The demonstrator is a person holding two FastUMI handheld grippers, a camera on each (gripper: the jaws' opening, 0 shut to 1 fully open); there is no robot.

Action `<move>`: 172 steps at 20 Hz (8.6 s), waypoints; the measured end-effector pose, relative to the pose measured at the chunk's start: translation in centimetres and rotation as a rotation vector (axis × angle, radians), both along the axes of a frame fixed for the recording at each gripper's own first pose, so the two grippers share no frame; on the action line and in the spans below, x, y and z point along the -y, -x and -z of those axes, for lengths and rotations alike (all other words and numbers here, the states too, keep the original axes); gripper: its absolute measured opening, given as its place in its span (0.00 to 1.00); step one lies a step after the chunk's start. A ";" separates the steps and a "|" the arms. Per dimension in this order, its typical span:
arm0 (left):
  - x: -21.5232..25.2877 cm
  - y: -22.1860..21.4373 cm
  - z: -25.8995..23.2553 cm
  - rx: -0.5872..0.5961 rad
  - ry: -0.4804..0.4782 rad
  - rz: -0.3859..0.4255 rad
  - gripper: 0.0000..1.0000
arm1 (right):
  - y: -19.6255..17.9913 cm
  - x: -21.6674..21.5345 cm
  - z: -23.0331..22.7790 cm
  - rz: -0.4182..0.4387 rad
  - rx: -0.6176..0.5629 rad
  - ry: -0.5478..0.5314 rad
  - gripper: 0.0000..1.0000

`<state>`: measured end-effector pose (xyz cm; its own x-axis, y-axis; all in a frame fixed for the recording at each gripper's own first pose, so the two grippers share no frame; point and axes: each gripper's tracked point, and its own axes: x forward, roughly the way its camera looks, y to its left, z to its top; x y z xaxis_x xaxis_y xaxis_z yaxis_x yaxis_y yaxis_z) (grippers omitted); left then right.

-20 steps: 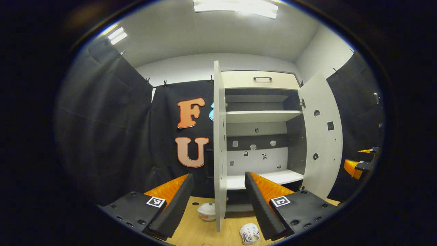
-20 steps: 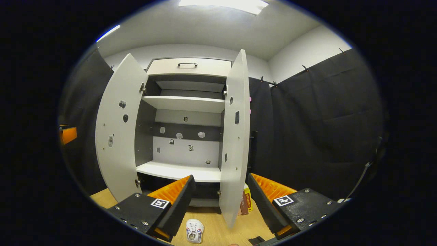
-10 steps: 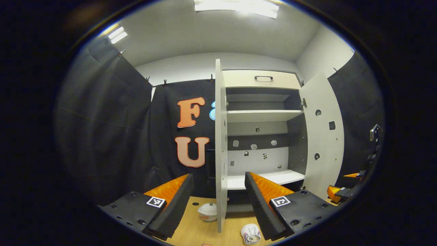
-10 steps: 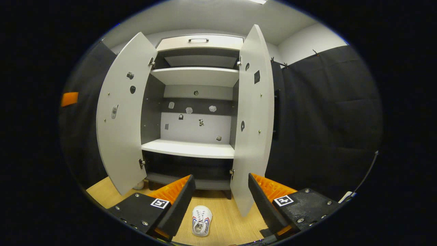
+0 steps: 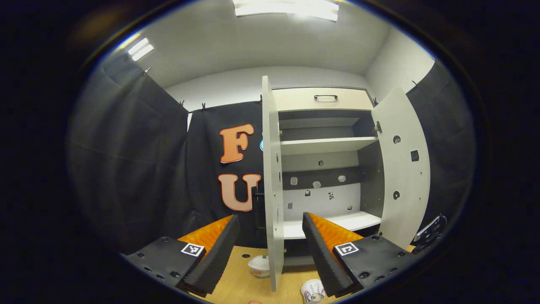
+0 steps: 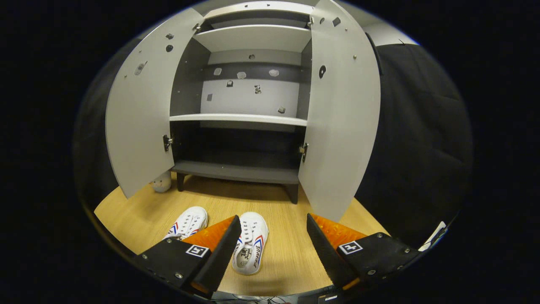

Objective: Grab one shoe with the right hand and put it into the shoe cabinet, grab the other shoe with the left hand and put it into the shoe cabinet; then close the right door with the right hand and the left door with the left hand.

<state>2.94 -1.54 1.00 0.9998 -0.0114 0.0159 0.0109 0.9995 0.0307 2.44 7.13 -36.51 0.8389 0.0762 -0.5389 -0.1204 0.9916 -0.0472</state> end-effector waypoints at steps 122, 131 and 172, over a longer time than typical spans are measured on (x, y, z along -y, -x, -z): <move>11.3 1.7 53.9 -1.053 -0.020 0.258 0.97 | -11.4 4.8 -35.7 -0.017 0.393 -0.206 0.93; 14.0 2.0 55.7 -1.142 0.047 0.316 0.77 | -11.0 5.1 -35.2 -0.010 0.391 -0.189 0.93; 10.8 -1.9 49.8 -0.693 0.227 0.161 0.06 | -7.0 9.2 -40.7 0.028 0.562 -0.164 0.93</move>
